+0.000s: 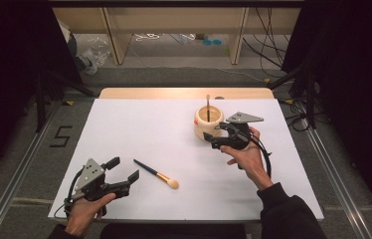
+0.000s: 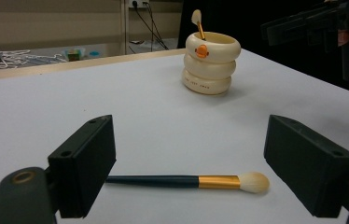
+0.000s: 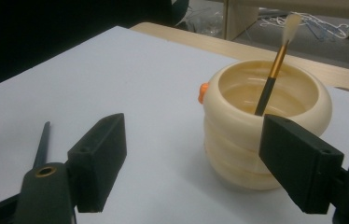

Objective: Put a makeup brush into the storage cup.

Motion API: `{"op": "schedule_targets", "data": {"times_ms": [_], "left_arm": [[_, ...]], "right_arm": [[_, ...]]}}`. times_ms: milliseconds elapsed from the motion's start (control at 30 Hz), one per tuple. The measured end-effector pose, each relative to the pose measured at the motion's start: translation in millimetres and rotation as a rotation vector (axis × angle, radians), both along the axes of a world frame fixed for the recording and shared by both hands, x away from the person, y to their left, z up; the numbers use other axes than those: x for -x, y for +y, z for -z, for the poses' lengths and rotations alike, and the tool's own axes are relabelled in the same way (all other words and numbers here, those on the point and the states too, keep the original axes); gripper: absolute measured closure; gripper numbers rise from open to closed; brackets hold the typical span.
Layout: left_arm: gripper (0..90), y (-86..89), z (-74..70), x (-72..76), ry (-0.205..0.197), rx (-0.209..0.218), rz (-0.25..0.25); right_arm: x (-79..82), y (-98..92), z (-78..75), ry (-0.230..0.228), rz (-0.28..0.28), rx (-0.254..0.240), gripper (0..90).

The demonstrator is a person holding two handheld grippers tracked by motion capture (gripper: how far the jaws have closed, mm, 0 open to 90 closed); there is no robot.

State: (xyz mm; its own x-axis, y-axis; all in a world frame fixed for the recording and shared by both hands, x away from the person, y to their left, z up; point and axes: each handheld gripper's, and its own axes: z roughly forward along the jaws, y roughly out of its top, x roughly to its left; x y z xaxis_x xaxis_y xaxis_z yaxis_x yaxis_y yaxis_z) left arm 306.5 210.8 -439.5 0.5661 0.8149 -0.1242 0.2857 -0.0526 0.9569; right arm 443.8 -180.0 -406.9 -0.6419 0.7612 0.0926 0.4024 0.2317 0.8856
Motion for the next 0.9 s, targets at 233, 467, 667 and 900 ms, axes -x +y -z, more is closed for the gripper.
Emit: {"op": "schedule_targets", "data": {"times_ms": [233, 467, 667, 900], "left_arm": [[16.4, 1.1, -0.3, 1.2, -0.001, 0.003, -0.004], [16.4, -0.3, -0.1, 0.0, 0.000, 0.002, 0.002], [16.4, -0.8, -0.2, -1.4, 0.000, 0.001, 0.007], [16.4, -2.0, -0.2, -2.0, 0.002, 0.004, 0.009]], "right_arm": [[5.6, -0.3, 3.8, 0.026, 0.015, -0.001, 20.0], [12.3, -3.4, 6.1, 0.021, 0.022, -0.004, 16.5], [19.7, -4.8, 7.2, 0.022, 0.029, -0.010, 16.4], [28.4, -7.9, 11.1, 0.025, 0.024, -0.009, 16.4]]}}
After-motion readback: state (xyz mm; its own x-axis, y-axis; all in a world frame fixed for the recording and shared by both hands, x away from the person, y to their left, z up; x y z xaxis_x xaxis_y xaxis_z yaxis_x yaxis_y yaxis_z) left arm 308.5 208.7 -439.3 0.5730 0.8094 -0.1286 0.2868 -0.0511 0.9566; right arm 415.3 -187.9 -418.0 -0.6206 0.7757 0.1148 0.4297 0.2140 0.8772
